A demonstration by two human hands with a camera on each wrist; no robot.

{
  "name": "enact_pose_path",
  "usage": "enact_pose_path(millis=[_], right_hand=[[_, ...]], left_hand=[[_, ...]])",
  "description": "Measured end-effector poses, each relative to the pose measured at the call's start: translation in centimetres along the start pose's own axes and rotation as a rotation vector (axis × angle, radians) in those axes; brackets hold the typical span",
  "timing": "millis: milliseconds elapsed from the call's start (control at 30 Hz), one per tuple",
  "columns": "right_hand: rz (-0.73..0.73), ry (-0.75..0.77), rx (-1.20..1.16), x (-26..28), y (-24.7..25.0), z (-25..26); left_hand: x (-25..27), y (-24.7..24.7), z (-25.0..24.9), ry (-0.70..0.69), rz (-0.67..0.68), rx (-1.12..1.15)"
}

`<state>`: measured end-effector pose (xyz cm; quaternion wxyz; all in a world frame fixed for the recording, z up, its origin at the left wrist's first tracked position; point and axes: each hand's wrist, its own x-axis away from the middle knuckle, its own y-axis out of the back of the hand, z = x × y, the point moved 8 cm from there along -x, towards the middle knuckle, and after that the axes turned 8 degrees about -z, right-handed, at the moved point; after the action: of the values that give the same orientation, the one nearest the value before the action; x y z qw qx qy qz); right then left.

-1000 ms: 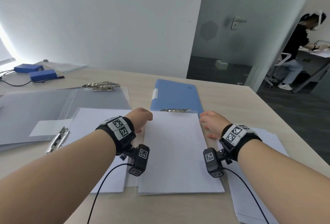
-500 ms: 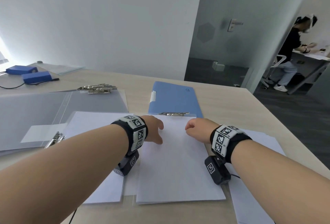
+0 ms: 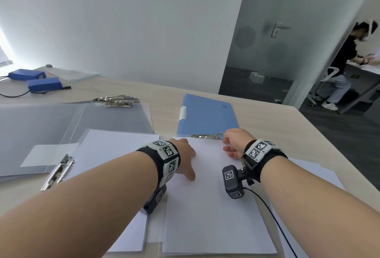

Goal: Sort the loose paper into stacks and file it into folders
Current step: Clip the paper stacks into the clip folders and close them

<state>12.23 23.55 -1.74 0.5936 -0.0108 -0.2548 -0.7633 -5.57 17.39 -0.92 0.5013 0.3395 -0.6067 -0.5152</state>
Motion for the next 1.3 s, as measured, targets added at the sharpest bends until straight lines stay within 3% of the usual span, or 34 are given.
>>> enact_pose_path(millis=[100, 167, 267, 333, 500, 900, 1300], right_hand=[[-0.025, 0.247, 0.149, -0.1, -0.5, 2.4], [0.037, 0.418, 0.333, 0.8, -1.9, 3.7], [0.176, 0.545, 0.563, 2.1, -4.5, 4.2], [0.194, 0.610, 0.763, 2.4, -5.5, 4.3], [0.233, 0.614, 1.022, 2.9, -6.1, 3.6], [0.268, 0.593, 1.383, 2.6, -8.2, 2.3], [0.258, 0.568, 1.411, 1.8, -9.0, 1.9]], left_hand=[[-0.1, 0.0, -0.1, -0.015, 0.006, -0.007], [-0.1, 0.0, -0.3, -0.022, 0.007, -0.012], [0.0, 0.1, -0.4, -0.035, 0.004, -0.019], [0.0, 0.1, -0.4, -0.045, 0.002, -0.020], [0.1, 0.1, -0.4, -0.063, -0.005, -0.028], [0.0, 0.2, -0.3, -0.050, -0.005, -0.033], [0.0, 0.1, -0.2, -0.046, -0.032, -0.012]])
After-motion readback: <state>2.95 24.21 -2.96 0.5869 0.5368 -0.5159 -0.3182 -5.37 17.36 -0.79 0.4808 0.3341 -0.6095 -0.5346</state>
